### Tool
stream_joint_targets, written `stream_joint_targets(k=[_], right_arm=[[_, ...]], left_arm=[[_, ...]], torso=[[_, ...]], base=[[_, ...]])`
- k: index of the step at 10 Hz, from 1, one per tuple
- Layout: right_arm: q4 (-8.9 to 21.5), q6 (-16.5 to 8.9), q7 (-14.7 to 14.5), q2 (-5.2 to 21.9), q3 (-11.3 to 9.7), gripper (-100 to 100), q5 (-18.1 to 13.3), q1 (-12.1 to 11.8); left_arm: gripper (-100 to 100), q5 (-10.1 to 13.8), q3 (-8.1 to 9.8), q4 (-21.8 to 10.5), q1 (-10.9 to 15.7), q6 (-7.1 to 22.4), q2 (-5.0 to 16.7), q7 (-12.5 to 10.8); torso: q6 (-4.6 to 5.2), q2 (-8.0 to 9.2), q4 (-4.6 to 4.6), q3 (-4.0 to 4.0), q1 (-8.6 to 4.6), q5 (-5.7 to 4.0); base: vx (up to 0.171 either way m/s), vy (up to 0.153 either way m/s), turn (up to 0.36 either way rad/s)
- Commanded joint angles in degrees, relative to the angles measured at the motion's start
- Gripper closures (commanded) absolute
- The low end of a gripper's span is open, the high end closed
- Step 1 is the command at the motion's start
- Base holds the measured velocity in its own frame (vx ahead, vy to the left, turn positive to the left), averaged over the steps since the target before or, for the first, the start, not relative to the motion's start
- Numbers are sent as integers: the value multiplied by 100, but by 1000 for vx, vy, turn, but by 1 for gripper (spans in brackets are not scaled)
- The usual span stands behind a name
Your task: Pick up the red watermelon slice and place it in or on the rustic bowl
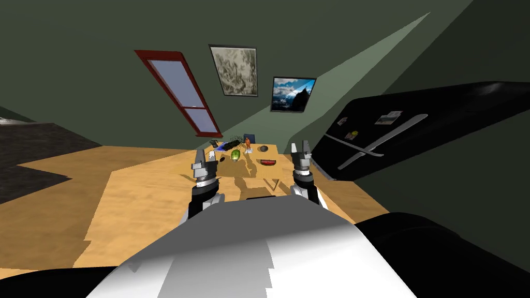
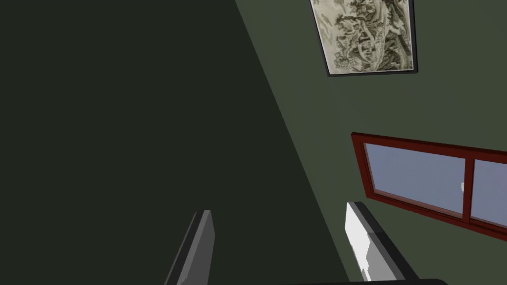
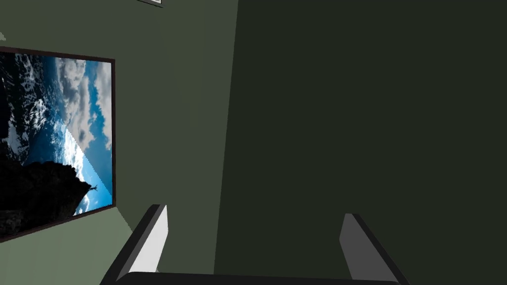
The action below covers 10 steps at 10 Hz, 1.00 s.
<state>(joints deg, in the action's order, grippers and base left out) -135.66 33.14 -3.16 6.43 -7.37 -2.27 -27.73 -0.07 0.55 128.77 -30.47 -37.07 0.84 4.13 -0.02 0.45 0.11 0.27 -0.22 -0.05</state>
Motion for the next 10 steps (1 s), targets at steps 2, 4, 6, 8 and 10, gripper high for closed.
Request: stream_joint_targets(k=[2, 4, 6, 8, 10], right_arm=[[173, 41, 95, 327, -460, -100, -169, -69], [439, 94, 168, 645, -800, -100, -325, -131], [613, 117, 201, 832, -1061, -100, -412, -161], [1045, 157, 260, 1170, -1457, -100, -601, -220], [1236, 173, 284, 1501, -1654, -100, -702, -249]], left_arm=[[0, 0, 0, 0, 0, 0, 0, 0], [0, 0, 0, 0, 0, 0, 0, 0], [0, 0, 0, 0, 0, 0, 0, 0], [0, 0, 0, 0, -1, 0, 0, 0], [0, 0, 1, 0, -2, 0, 0, 0]], torso=[[1, -5, -2, -3, -3, 0], [0, 4, 0, 2, -7, -2], [0, 5, 1, 2, -1, 0], [1, -18, -4, -11, 0, 0], [5, -21, -4, -12, -1, -1]], base=[[-108, -71, 180], [-133, -56, 259], [-109, -37, 168], [-75, -37, 261], [-72, -21, 134]])
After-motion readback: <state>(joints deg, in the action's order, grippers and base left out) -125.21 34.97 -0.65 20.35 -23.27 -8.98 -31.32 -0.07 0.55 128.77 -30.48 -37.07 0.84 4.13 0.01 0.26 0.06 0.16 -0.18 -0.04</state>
